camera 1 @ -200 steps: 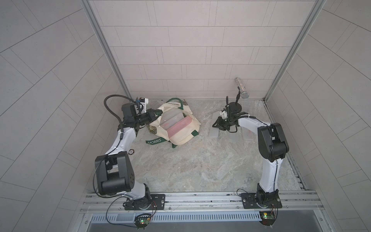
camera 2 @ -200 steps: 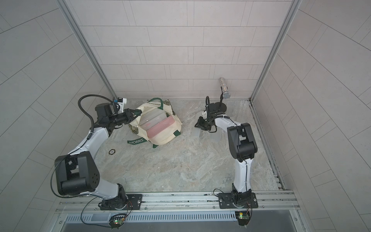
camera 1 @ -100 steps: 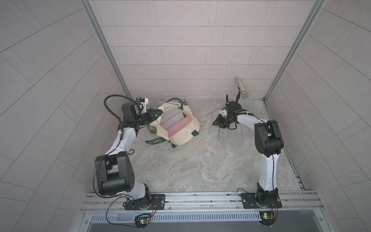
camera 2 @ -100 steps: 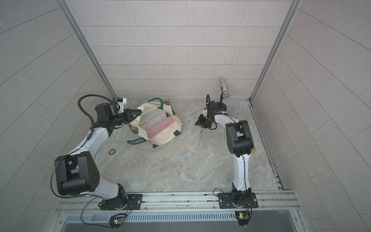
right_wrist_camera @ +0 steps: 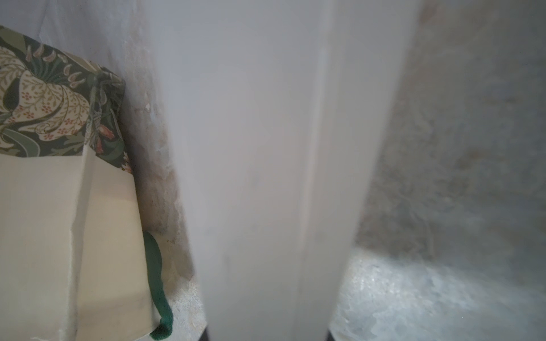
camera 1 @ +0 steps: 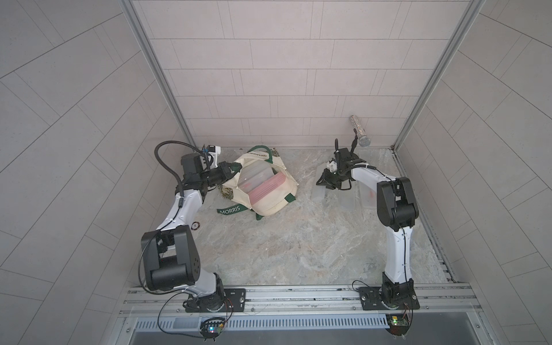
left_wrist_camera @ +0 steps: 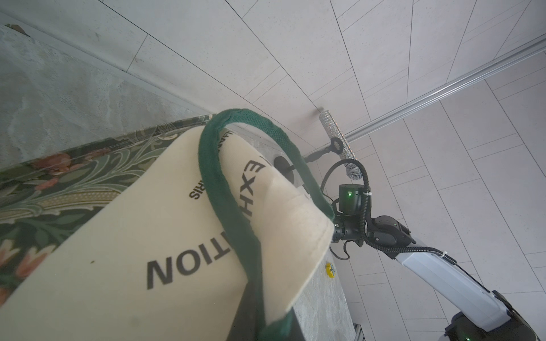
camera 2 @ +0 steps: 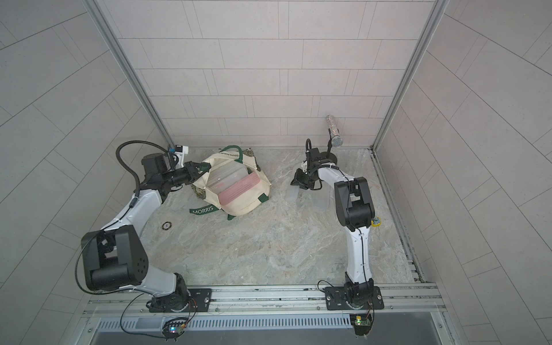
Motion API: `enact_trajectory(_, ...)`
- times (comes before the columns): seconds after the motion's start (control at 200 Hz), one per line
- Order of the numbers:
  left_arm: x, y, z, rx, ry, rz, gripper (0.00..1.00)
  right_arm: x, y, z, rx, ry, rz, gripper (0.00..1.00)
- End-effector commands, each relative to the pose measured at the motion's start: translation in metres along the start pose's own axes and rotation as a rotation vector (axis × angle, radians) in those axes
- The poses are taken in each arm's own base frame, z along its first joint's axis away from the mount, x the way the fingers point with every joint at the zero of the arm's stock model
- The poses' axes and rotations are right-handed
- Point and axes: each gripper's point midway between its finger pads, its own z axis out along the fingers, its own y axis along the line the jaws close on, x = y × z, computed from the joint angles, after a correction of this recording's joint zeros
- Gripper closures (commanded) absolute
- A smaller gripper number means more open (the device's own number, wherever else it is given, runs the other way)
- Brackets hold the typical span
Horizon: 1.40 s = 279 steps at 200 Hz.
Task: Take out the pencil case from the canvas bag
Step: Place the pencil case at the center of the board.
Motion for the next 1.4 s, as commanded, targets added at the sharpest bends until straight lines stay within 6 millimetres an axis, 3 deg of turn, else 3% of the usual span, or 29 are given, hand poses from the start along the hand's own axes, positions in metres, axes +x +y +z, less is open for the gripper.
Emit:
enact_trajectory(0.0, -0.008, -0.020, -0.006, 0.051, -0.027, 0.072, 1.00, 0.001, -0.036, 0.008, 0.148, 0.023, -0.020, 0.68)
enact_trajectory(0.4, -0.007, -0.020, -0.006, 0.049, -0.027, 0.070, 1.00, 0.000, -0.056, 0.004, 0.259, 0.030, -0.026, 0.51)
enact_trajectory(0.55, -0.008, -0.020, -0.006, 0.049, -0.027, 0.070, 1.00, -0.001, -0.054, 0.003, 0.258, 0.031, -0.028, 0.38)
enact_trajectory(0.711, -0.008, -0.020, -0.007, 0.050, -0.028, 0.074, 1.00, -0.004, -0.049, -0.004, 0.256, 0.016, -0.035, 0.33)
enact_trajectory(0.751, -0.008, -0.021, -0.006, 0.052, -0.028, 0.074, 1.00, -0.005, -0.048, -0.005, 0.254, 0.011, -0.035, 0.27)
enact_trajectory(0.791, -0.008, -0.020, -0.006, 0.051, -0.028, 0.072, 1.00, -0.006, -0.046, -0.007, 0.255, 0.007, -0.037, 0.11)
enact_trajectory(0.846, -0.008, -0.021, -0.006, 0.051, -0.028, 0.074, 1.00, -0.006, -0.046, -0.008, 0.257, 0.005, -0.036, 0.01)
enact_trajectory(1.391, -0.008, -0.022, -0.007, 0.051, -0.031, 0.078, 1.00, -0.012, -0.024, -0.032, 0.300, -0.098, -0.065, 0.00)
